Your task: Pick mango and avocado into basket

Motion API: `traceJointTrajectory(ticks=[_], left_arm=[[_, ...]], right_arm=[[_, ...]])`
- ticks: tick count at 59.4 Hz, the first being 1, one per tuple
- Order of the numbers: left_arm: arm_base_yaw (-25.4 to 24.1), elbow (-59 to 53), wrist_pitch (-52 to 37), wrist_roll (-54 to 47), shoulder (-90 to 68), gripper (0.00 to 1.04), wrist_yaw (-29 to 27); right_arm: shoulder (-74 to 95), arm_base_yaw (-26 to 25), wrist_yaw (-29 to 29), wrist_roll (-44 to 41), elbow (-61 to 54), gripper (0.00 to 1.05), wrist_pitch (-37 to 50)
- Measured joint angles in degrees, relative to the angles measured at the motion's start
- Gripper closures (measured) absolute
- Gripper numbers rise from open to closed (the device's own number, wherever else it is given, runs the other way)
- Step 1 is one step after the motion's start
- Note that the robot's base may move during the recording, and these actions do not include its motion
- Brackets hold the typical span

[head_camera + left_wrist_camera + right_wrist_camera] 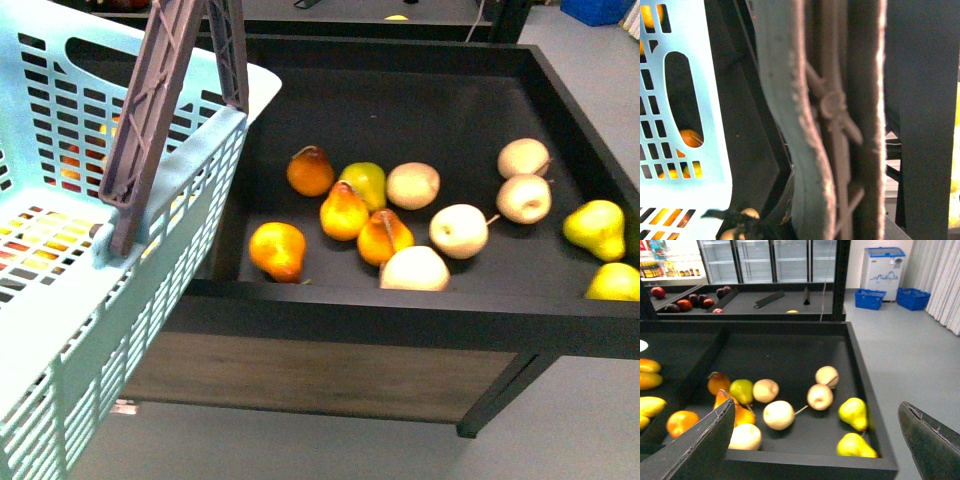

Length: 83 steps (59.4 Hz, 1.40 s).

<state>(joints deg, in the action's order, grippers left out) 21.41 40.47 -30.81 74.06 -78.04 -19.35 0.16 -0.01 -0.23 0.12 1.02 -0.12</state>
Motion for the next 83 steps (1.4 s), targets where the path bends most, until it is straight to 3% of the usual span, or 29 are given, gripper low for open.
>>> traceJointTrajectory(ticks=[83], left_arm=[[0.0, -0.02, 0.0, 0.07, 0.0, 0.98, 0.02]], right_arm=[[0.0, 0.02, 0.24, 0.04, 0.0, 0.09, 0.02]])
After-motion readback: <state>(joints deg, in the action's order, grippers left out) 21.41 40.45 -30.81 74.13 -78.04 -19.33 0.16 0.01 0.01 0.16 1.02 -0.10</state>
